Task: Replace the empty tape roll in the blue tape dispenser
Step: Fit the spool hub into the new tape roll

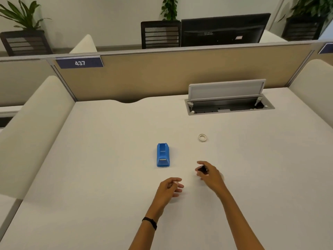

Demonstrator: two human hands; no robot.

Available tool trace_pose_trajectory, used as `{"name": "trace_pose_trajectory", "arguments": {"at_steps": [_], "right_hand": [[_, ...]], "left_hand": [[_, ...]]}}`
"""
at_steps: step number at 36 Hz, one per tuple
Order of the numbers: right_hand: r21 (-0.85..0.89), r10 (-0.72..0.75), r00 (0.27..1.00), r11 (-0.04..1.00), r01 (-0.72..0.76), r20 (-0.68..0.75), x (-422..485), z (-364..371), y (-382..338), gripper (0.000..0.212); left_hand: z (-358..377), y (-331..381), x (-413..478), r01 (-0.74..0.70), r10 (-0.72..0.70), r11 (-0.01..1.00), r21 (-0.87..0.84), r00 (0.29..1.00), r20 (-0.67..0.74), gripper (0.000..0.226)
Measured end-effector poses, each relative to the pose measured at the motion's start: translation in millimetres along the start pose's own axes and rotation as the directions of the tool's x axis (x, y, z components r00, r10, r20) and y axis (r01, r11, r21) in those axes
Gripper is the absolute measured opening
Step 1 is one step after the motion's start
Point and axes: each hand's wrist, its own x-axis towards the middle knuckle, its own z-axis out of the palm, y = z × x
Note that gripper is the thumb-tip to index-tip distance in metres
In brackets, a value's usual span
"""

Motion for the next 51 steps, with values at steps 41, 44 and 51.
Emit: {"name": "trace_pose_trajectory", "arguments": {"at_steps": [41,44,51], "right_hand": [[-0.162,-0.175,0.973,0.975,0.151,-0.151,-38,-46,40,0.036],[-0.232,-0.168,0.982,0.962,0.144,-0.085,-29,-51,44,0.039],[-0.382,-0.127,0.992,0.916,0.125,0.021,-13,-47,48,0.047]], "left_hand": [[11,-14,-21,0.032,-0.034,0.997,-0.069,0.999,-0.027,0.017],[8,-14,-18,0.017,-0.018,0.999,-0.05,0.999,-0.027,0.019],[3,-11,-12,-0.024,0.024,1.0,-0.009,0.999,-0.033,0.026]]}}
